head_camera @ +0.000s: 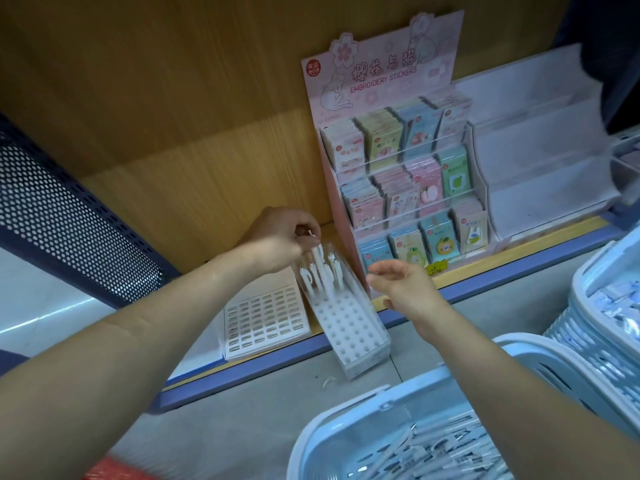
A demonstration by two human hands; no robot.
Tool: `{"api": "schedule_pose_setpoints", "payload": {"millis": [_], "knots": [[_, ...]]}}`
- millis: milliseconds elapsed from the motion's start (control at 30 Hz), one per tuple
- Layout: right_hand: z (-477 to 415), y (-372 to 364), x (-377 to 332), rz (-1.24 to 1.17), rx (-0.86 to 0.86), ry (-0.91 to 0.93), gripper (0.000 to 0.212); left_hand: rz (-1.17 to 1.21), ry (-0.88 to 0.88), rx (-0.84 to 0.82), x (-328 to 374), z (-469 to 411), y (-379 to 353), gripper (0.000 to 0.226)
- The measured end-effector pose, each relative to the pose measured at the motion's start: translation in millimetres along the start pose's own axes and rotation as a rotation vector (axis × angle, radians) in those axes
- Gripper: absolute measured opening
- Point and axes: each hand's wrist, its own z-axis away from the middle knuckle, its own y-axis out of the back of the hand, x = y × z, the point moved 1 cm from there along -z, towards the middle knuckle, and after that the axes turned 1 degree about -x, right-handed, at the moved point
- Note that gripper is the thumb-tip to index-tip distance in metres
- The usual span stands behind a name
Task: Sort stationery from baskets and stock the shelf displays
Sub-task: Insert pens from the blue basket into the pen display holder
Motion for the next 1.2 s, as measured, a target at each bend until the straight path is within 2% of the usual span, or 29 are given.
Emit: {"api": "schedule_pose_setpoints", "payload": {"millis": [167, 433, 600, 733, 867, 1000, 1200], "knots": [[-2.2, -5.7, 16.8, 0.164, -0.030, -0.092, 0.019, -0.086, -0.018, -0.021, -16.5, 7.9, -9.8, 0.010], [-4.9, -9.6, 26.1, 0.365, -0.092, -0.179, 0.035, 0.000, -0.011, -0.048, -30.5, 13.7, -25.5, 0.009], [-3.9, -8.2, 24.5, 0.346, -0.086, -0.248, 0.033, -0.010, -0.071, -0.025, -30.2, 13.3, -28.8, 0.012], [-3.8, -6.4, 24.1, 0.383, -0.077, -0.231, 0.036, -0.047, -0.139, -0.044, -28.4, 13.5, -30.0, 0.019], [1.6, -7.4, 18.4, 0.386, -0.086, -0.255, 0.037, -0.080, -0.186, -0.070, -28.2, 10.7, -30.3, 0.016], [7.0, -9.4, 13.2, 0.280, -0.093, -0.341, 0.037, -0.142, -0.236, -0.108, -29.6, 9.0, -27.3, 0.017], [6.1, -7.4, 12.6, 0.236, -0.061, -0.358, 0.034, -0.256, -0.318, -0.114, -38.0, 15.5, -35.1, 0.015]]}}
